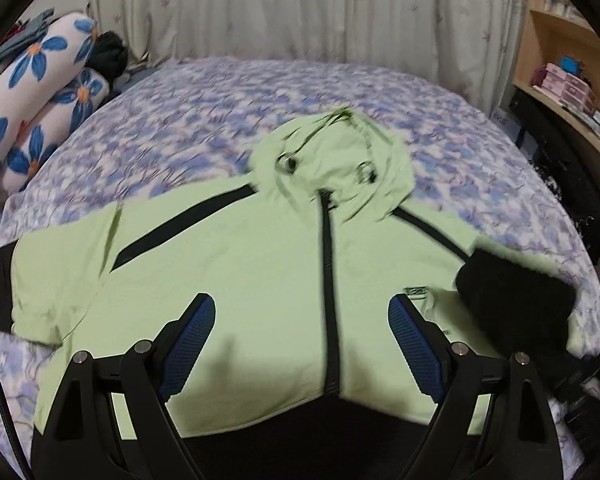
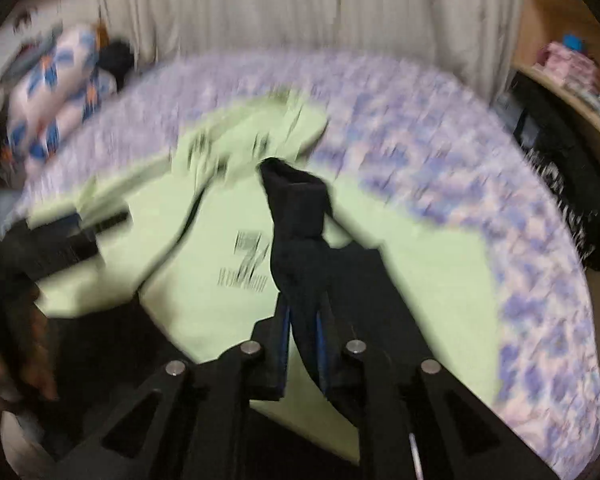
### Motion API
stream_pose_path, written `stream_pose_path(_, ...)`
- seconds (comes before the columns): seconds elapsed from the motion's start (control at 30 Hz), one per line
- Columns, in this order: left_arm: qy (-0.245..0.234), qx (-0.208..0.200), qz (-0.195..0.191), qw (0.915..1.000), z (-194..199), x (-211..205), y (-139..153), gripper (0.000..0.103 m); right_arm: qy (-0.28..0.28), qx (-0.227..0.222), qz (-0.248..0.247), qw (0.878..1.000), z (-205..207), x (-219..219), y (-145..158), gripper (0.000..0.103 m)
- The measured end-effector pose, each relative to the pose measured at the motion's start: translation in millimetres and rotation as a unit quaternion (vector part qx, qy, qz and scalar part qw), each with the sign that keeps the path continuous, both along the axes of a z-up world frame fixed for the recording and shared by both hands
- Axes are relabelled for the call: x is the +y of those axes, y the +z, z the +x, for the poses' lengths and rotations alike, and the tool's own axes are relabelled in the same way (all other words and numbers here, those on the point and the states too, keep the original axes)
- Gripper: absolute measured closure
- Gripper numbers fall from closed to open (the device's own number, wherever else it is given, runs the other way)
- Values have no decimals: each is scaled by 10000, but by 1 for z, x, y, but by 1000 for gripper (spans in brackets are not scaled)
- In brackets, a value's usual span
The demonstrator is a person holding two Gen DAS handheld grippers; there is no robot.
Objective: Fold large clothes
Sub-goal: 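Lift the black sleeve with the right gripper and lay it across the jacket body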
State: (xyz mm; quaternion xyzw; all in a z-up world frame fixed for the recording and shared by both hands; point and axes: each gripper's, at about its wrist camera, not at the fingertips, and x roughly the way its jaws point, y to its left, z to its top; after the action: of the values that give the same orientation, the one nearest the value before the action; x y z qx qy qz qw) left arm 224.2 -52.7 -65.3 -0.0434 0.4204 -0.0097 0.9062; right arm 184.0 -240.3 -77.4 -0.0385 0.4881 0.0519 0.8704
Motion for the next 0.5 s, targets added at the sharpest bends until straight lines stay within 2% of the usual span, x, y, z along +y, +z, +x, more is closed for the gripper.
stream_pose_path(0.07,48,124,-37,9999,-3,9,-5,16,43,141,58,9999,-13,11,-12,82)
stream_pose_path(0.13,59,282,-171,9994,-3,17,-10,16,20,153,81,9998,-18,19,-15,63)
stream_pose_path(0.17,48,378,-252,9990,-3,20,-12,16,-6,113,119,9999,-21,20,-12,50)
stream_pose_path(0.2,29,447,-289,9986,-4,22,-14,16,-44,42,167,9998,-24,21,-9,44)
stream_pose_path(0.3,-55,642,-412,9971,-8,25,-21,16,-152,-37,384,9991,-30,22,-2,43)
stream_pose_path(0.37,-152,724,-509,9960,-12,24,-26,16,-405,-107,764,9962,-36,16,1,43)
stream_pose_path(0.5,-561,963,-988,9888,-19,20,-35,16,-1198,-366,1584,9794,-57,-6,1,43)
